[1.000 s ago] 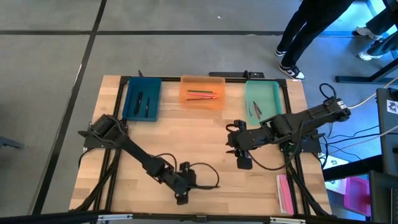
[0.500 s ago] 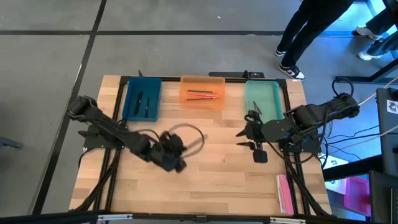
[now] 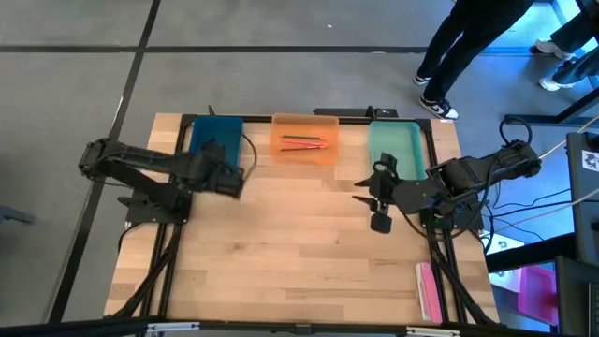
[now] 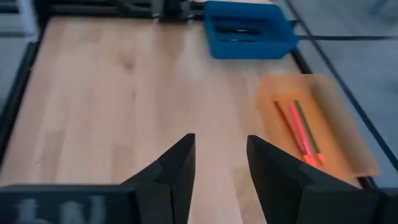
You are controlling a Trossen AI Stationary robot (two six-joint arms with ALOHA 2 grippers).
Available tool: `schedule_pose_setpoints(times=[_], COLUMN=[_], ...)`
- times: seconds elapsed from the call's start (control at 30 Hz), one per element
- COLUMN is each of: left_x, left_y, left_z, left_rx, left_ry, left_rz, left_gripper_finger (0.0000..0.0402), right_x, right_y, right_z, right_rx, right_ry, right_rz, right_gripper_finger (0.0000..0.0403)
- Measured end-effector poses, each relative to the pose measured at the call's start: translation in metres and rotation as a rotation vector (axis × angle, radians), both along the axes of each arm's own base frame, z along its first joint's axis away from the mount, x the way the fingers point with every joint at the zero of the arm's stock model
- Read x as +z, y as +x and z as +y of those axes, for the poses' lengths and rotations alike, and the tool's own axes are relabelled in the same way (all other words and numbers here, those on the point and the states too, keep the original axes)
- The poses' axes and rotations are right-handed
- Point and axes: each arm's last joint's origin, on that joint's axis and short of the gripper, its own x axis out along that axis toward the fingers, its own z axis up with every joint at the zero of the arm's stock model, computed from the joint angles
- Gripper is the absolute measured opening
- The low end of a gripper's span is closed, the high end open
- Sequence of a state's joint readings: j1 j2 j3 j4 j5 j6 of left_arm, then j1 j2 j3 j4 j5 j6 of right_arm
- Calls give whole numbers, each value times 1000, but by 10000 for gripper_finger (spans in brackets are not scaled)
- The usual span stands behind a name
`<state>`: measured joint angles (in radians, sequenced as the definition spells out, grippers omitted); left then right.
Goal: Sort crayons/erasers/pens/pencils in bins
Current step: Put the black pen into the blue bin
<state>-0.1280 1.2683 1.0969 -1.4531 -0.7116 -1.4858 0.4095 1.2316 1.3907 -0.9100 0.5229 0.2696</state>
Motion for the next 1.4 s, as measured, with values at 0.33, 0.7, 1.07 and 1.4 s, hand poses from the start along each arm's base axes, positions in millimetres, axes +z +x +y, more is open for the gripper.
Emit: schedule_pose_setpoints(times=[0.33,0.7,1.07,1.4], left_x=[-19,-77,-89,-89], left_y=[-7,-26,-35,-36], left_z=[62,103,114,116], left_rx=[112,130,138,136], left_ry=[-128,-278,-288,-274], left_rz=[104,132,149,155], left_gripper_finger=[6,5,17,76], right_x=[2,3,3,3], right_y=[0,0,0,0], right_z=[-4,-6,-6,-6], right_rx=[-156,-208,-213,-240], right_ry=[-16,-60,-61,-27], right_rz=[-64,-88,-91,-105], right_gripper_finger=[149,149,149,149])
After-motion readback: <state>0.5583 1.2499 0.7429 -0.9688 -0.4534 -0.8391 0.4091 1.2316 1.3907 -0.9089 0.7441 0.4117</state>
